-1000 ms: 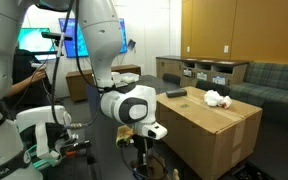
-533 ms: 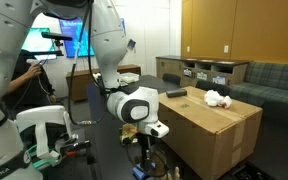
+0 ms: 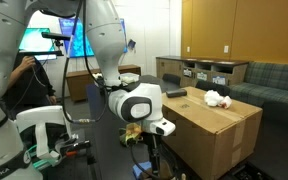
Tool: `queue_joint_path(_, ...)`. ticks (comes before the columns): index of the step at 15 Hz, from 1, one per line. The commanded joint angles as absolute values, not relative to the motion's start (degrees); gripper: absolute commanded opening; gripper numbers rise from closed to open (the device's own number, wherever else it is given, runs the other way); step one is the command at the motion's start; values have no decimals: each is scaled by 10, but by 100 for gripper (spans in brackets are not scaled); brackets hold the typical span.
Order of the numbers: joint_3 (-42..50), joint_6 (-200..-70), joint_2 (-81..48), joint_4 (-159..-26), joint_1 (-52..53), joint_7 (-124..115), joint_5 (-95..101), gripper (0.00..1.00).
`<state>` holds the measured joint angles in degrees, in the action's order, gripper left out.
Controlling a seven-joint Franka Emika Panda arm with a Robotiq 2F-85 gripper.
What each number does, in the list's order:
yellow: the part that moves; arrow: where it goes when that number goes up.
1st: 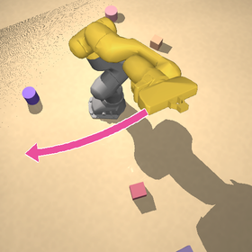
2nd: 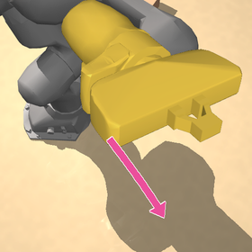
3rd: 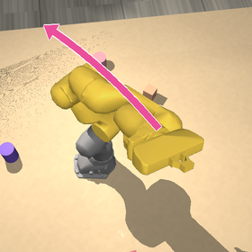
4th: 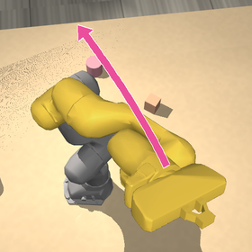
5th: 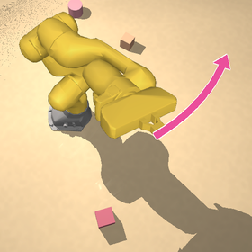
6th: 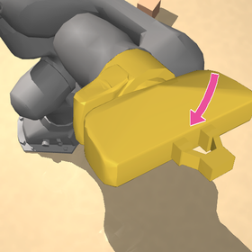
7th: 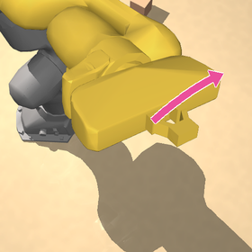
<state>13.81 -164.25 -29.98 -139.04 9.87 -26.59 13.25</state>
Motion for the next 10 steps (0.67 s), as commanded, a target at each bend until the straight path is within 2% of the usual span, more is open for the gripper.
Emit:
queue_joint_path(1,160,-1667,-252,-1429,119,-243,123,100)
queue_joint_path(10,184,-1680,-248,-1478,99,-130,172,100)
